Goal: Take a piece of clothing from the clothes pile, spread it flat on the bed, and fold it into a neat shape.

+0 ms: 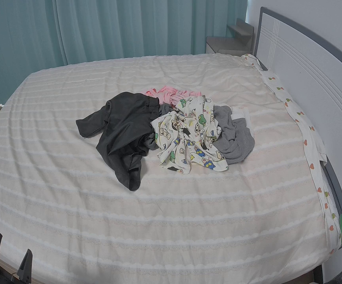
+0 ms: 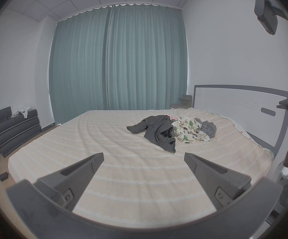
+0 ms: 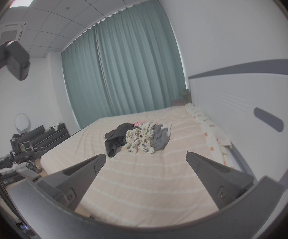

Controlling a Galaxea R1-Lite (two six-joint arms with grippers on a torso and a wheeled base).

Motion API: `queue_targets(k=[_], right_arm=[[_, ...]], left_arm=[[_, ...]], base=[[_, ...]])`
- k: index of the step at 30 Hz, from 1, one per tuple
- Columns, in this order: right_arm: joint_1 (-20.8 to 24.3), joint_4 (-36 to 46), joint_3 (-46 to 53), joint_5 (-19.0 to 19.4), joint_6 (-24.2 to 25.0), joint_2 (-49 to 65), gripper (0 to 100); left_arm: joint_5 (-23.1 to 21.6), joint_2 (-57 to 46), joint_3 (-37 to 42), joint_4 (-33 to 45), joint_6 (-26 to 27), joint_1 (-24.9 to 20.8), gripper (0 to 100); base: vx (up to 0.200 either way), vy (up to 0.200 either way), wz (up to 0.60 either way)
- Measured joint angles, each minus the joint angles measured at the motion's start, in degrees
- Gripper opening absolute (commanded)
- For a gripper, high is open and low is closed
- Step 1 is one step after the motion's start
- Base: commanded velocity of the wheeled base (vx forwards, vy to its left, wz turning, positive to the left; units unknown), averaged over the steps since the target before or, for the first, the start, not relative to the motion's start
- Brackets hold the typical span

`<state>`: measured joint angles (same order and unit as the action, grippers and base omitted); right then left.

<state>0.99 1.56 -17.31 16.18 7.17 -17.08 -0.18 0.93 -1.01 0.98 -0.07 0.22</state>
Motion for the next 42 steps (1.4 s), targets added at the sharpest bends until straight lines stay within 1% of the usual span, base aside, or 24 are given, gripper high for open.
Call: queue_targets(k=[5,9,13,17,23,30,32,36,42], right_arm=[[1.99,-3.17,-2.36,2.93,1.45,-12.87,100],[5.02,-8.12,-3.91,4.27,5.01,-24.48,100],[7.58,-13.81,-5.53,4.82,8.84,-35.12,100],[9.67,-20.14,-7.59,4.38,12.23,-46.25,100],[12.13,-30.03,-11.9,1.15,16.62,-63.45,100],[14.91,-40.94,-19.83,-5.07,21.76,-83.69,100],[15.8,-43.46,-24.25,-7.38,23.08,-90.0,100],[16.96,-45.54,-31.11,-10.11,24.44,-98.13,100],[17.66,-45.41,-37.71,-12.81,25.32,-106.31,100]], left_arm=[[0.02,0.0,0.0,0.0,0.0,0.0,100],[0.0,0.0,0.0,0.0,-0.02,0.0,100],[0.0,0.0,0.0,0.0,-0.04,0.0,100],[0.0,0.0,0.0,0.0,-0.04,0.0,100],[0.0,0.0,0.0,0.0,-0.04,0.02,100],[0.02,0.0,0.0,0.0,-0.06,0.02,100],[0.0,0.0,0.0,0.0,-0.06,0.02,100],[0.0,0.0,0.0,0.0,-0.09,0.02,100],[0.0,0.0,0.0,0.02,-0.09,0.02,100]], base=[[0.0,0.0,0.0],[0.0,0.0,0.0],[0.0,0.0,0.0],[0.0,0.0,0.0],[0.0,0.0,0.0],[0.0,0.0,0.0],[0.0,0.0,0.0],[0.0,0.0,0.0],[0.0,0.0,0.0]])
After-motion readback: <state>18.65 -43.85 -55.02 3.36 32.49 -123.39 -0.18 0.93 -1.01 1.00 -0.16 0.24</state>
